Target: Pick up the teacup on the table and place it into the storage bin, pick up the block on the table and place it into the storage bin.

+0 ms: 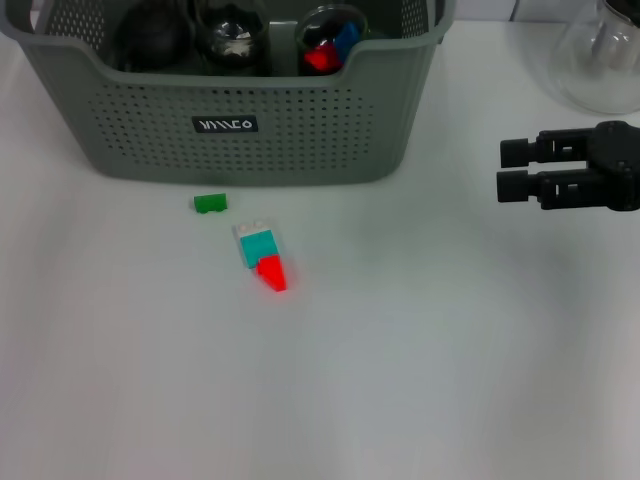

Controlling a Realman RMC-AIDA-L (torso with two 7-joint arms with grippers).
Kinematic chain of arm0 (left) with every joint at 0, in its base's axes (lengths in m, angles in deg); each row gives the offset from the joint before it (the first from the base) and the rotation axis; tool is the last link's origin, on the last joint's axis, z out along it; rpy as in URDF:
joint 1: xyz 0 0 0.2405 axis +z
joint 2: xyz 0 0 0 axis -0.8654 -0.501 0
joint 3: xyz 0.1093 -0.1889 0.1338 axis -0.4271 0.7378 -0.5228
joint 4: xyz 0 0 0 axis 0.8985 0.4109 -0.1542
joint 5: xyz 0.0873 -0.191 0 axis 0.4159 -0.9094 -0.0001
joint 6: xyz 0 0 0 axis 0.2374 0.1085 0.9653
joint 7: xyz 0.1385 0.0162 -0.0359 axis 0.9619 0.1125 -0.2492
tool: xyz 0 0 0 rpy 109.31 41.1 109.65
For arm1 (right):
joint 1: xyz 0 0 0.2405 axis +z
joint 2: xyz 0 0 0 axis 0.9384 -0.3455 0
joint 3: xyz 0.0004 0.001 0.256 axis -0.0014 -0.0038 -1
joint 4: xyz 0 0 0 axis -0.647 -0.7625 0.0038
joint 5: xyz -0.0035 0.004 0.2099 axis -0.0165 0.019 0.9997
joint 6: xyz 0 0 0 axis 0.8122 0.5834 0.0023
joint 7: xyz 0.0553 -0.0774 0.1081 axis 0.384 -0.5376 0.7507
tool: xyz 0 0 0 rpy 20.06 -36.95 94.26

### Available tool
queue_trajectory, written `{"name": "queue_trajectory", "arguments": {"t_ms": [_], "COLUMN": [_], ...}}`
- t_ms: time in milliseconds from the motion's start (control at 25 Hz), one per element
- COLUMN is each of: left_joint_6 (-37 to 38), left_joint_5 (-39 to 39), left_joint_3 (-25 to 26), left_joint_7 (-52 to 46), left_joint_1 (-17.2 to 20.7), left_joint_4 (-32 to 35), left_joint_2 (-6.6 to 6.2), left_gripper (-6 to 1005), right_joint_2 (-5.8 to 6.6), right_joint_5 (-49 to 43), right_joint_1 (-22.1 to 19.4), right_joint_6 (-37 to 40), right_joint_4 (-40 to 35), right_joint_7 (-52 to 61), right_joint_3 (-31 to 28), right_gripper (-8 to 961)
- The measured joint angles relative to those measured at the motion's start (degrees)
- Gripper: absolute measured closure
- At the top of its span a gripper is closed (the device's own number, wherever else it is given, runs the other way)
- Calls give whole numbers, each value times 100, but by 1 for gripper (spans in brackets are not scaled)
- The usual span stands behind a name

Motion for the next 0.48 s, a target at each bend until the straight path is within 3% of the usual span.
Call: {"name": "queue_trajectory", "arguments": {"t_ms": [120,200,320,480], "left_joint_6": [-1531,-1783,-2681,-3176], "left_joint_5": [928,1115,2048,2556], "left_joint_3": [-675,-759,-905,-907], "left_joint_7": [-570,-641,-892,-1033], "left_joint_1": [-388,-484,-947,-1197], "left_joint_4": [-426,-546,-1263,-1726], "left_joint_2": [-174,-192,-208,-193], "left_gripper": [568,568,566,565], "right_joint_2": [5,9,6,-3], "right_joint_5": [0,-1,-2,-2], "right_joint_1": [25,52,85,101], "right_joint_6": [-63,-110,-134,-135], "right_joint_4": [2,6,13,14], "right_joint_7": [23,24,32,44], "right_joint_3": [-1,-1,13,35], "right_gripper": [248,248,248,248]}}
